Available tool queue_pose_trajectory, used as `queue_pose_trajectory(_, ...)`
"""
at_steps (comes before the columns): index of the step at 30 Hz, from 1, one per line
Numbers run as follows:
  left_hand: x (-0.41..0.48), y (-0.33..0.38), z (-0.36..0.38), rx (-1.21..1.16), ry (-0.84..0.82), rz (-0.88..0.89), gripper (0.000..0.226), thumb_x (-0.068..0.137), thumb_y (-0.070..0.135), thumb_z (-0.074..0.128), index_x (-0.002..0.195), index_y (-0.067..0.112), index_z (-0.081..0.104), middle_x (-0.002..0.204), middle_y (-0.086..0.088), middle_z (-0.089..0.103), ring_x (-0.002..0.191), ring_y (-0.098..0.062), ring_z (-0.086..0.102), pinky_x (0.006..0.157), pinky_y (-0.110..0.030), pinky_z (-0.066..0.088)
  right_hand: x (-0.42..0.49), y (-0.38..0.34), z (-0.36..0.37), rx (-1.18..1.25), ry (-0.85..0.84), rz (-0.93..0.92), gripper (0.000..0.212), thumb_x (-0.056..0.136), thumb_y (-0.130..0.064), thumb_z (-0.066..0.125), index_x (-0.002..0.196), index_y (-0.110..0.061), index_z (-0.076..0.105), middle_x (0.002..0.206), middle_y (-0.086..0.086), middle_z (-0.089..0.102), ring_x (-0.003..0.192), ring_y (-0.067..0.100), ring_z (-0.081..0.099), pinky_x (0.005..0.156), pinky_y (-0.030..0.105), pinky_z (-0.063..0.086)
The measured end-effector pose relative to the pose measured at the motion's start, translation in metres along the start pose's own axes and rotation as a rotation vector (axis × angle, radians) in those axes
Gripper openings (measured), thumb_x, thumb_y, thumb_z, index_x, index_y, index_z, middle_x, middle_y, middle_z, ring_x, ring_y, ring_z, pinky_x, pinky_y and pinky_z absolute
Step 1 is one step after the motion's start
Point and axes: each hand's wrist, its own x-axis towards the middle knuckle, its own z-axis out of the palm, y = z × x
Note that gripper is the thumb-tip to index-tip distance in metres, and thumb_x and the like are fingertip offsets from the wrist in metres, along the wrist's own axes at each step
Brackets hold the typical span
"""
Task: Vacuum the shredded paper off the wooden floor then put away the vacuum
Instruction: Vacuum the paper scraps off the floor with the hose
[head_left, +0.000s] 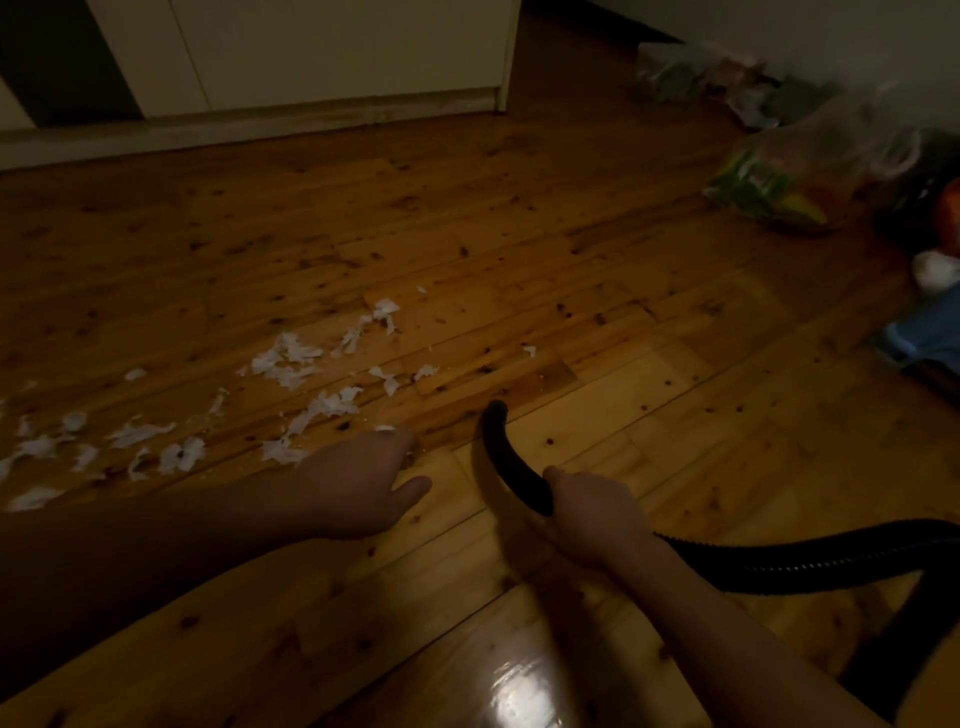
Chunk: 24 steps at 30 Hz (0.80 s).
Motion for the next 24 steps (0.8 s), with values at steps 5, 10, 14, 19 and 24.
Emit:
queue_pose_trajectory(5,0.014,0.014,-0.001,-0.071,0.065,0.041,0.043,0.095,0.052,0.044,0.126,0.022,0.045,0.124,0.003,0.054,0.102,-0.013,0.052,0.088,-0.033,0.048,0.008,0.007,-0.007,-0.017,-0.007,0.016,0.036,0.095,-0.045,0.051,0.118,-0.018,0.050,0.097,0.001,0.062,0.083,0.018,0.061,0.072,0.034,0.055)
queue_pose_trajectory(10,0.025,0.021,0.000,-0.107,0.087,0.051,0.052,0.095,0.053,0.043,0.137,0.023,0.039,0.131,0.002,0.051,0.112,-0.015,0.051,0.092,-0.034,0.047,0.016,0.018,-0.010,-0.034,0.003,0.055,0.039,0.094,-0.047,0.052,0.121,-0.019,0.050,0.099,0.001,0.062,0.086,0.018,0.062,0.076,0.035,0.056)
queue_pose_trajectory(14,0.030,0.022,0.000,-0.115,0.081,0.060,0.054,0.096,0.052,0.043,0.140,0.022,0.036,0.137,0.000,0.047,0.118,-0.016,0.050,0.095,-0.034,0.045,0.020,0.024,-0.010,-0.031,0.017,0.066,0.039,0.095,-0.046,0.051,0.123,-0.019,0.049,0.096,0.000,0.061,0.083,0.017,0.061,0.070,0.032,0.055)
queue_pose_trajectory(19,0.034,0.018,0.003,-0.127,0.079,0.062,0.053,0.097,0.049,0.044,0.142,0.024,0.034,0.138,0.000,0.047,0.119,-0.015,0.048,0.095,-0.032,0.044,0.020,0.027,-0.008,-0.053,0.018,0.065,0.041,0.096,-0.050,0.048,0.124,-0.020,0.049,0.095,0.000,0.061,0.081,0.016,0.061,0.068,0.031,0.055)
queue_pose_trajectory(24,0.037,0.017,0.002,-0.116,0.083,0.052,0.050,0.096,0.050,0.044,0.138,0.022,0.038,0.134,0.000,0.049,0.116,-0.015,0.050,0.094,-0.034,0.046,0.025,0.033,-0.008,-0.026,0.027,0.092,0.039,0.095,-0.049,0.050,0.121,-0.021,0.050,0.092,-0.002,0.059,0.080,0.015,0.059,0.069,0.030,0.054)
